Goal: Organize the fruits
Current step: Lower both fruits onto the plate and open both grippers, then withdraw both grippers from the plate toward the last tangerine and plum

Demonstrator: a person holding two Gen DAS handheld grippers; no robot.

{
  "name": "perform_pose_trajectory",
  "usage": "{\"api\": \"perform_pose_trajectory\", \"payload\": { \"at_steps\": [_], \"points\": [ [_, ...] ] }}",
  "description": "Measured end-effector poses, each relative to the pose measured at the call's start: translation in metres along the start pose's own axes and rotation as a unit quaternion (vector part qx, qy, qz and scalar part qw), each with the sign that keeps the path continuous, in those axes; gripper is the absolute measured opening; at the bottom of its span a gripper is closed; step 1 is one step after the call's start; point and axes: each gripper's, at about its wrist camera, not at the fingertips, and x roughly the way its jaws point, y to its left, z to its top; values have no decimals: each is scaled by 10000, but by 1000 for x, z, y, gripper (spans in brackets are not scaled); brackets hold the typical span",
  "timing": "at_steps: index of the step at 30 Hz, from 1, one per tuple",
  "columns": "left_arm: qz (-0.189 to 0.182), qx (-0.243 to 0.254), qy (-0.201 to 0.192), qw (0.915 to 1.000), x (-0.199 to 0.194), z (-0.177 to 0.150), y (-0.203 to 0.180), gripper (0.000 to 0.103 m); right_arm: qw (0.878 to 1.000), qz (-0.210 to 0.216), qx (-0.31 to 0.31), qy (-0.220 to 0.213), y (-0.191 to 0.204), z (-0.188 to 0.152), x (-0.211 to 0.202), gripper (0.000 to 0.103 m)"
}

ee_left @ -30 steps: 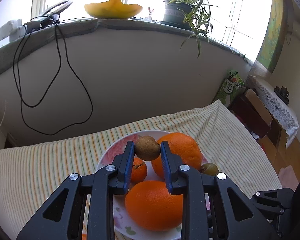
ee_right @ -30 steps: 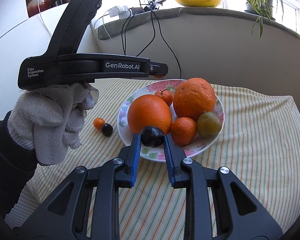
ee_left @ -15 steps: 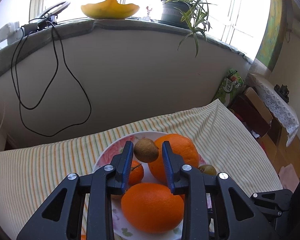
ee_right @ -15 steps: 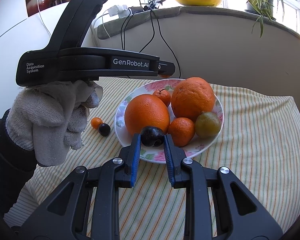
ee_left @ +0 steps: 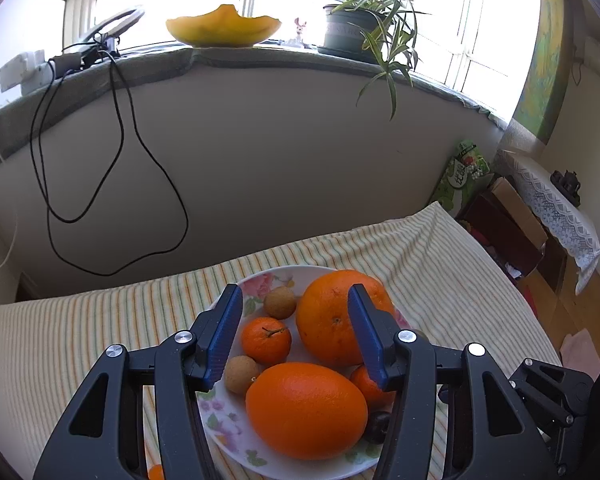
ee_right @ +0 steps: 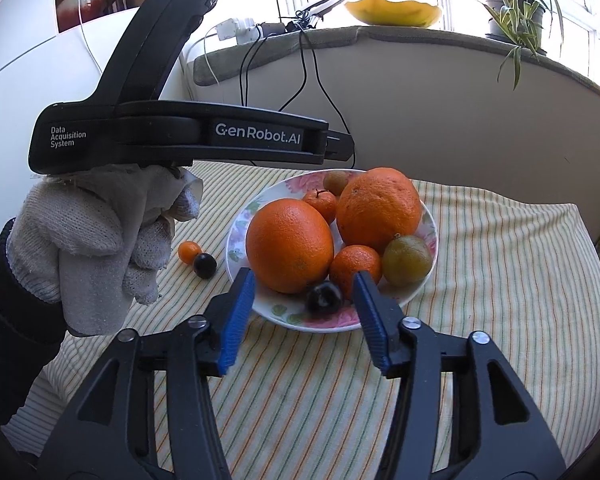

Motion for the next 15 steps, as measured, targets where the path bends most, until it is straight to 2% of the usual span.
{"api": "perform_pose_trajectory", "payload": {
  "at_steps": [8,15],
  "points": [
    [51,43,-80,9999,-11,-1,-3,56,9999,-45,28,-152,0,4,-10,72],
    [137,60,-179,9997,-25,-3,-6,68,9998,-76,54,-198,4,2,-14,77]
  ]
}}
